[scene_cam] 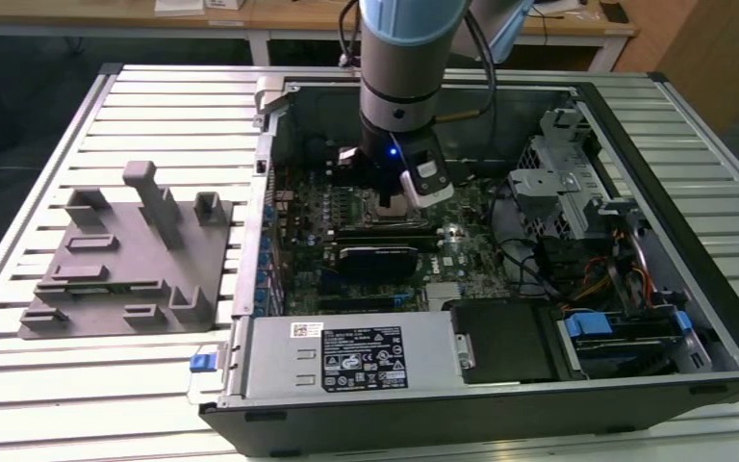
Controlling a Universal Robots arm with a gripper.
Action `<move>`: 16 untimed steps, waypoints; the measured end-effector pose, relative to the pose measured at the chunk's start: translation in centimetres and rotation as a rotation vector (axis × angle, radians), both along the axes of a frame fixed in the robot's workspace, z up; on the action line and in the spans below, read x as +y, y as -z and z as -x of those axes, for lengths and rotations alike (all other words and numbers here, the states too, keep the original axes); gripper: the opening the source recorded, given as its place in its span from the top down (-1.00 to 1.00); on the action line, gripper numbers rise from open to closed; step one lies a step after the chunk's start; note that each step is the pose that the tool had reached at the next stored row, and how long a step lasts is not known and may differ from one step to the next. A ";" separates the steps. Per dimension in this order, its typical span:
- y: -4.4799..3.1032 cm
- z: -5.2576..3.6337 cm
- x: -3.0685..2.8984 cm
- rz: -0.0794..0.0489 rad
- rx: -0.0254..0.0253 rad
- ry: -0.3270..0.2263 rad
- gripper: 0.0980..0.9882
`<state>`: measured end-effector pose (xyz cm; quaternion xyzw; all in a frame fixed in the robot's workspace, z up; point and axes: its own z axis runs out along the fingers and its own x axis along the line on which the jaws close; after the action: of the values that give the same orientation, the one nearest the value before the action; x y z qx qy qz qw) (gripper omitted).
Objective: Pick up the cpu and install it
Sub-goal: 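Install the second cpu locking lever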
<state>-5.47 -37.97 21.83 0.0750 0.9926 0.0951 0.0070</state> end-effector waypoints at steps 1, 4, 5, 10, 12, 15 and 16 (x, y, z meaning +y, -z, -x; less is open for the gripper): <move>0.01 -0.16 0.09 0.005 0.0000 0.000 0.98; 0.03 -0.59 0.38 0.025 0.0001 0.001 0.98; 0.04 -0.72 0.49 0.032 0.0001 0.001 0.98; 0.12 -1.27 1.29 0.065 0.0000 0.001 0.98; 0.16 -1.41 1.83 0.077 -0.0001 0.001 0.98; 0.17 -1.47 2.29 0.088 0.0001 0.001 0.98; 0.17 -1.47 2.31 0.088 0.0001 0.001 0.98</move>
<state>-4.00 -35.67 21.66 0.0750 0.9958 0.0511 0.0103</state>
